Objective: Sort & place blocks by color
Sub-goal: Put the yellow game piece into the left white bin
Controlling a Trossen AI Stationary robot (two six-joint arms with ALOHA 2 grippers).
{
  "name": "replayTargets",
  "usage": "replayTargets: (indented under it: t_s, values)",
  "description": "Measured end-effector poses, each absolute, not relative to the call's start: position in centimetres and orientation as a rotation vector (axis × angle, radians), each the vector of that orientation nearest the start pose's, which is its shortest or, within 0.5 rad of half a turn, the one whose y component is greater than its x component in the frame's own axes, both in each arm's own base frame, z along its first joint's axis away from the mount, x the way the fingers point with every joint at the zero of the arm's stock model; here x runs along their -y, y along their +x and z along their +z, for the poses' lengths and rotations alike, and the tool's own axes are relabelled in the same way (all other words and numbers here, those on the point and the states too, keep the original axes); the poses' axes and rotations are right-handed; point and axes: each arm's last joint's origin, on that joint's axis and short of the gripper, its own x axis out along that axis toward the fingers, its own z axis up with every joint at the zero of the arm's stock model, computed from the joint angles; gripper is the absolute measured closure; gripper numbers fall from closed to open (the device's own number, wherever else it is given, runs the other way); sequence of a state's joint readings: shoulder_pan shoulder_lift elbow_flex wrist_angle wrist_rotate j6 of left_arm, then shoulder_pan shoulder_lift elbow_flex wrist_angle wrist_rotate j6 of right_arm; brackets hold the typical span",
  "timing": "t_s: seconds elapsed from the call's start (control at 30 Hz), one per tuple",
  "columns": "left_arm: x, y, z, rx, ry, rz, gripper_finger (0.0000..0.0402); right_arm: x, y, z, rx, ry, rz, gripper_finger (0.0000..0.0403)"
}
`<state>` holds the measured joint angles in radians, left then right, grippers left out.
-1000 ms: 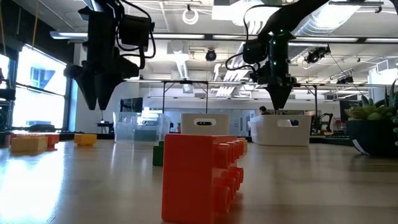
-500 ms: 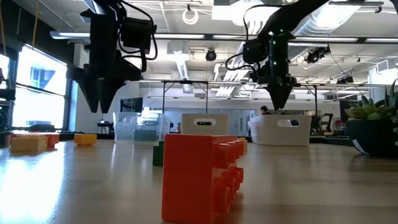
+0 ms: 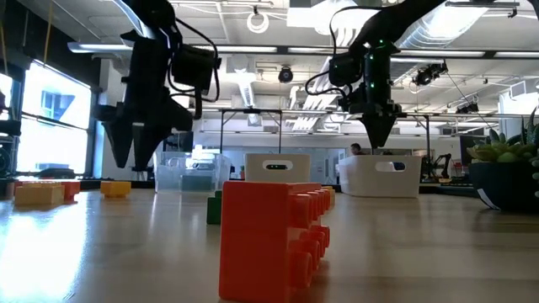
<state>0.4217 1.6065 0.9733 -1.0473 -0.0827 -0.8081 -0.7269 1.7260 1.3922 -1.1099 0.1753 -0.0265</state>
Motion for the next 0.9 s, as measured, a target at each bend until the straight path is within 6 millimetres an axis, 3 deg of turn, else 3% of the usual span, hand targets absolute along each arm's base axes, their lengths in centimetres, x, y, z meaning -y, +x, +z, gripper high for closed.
replayTargets:
  t_s: [0.5,0.9]
  values:
    - [-10.7,23.5,15.0,-1.564,-0.899,1.052,0.0178,21.9,23.9,24.5,-1.439,0.377,-0.711,0.0224]
    - [-10.5,22.8,12.9,-1.629,-0.859,1.049,0.0189,22.0,24.0,24.5,-1.432,0.359,-0.701,0.0224]
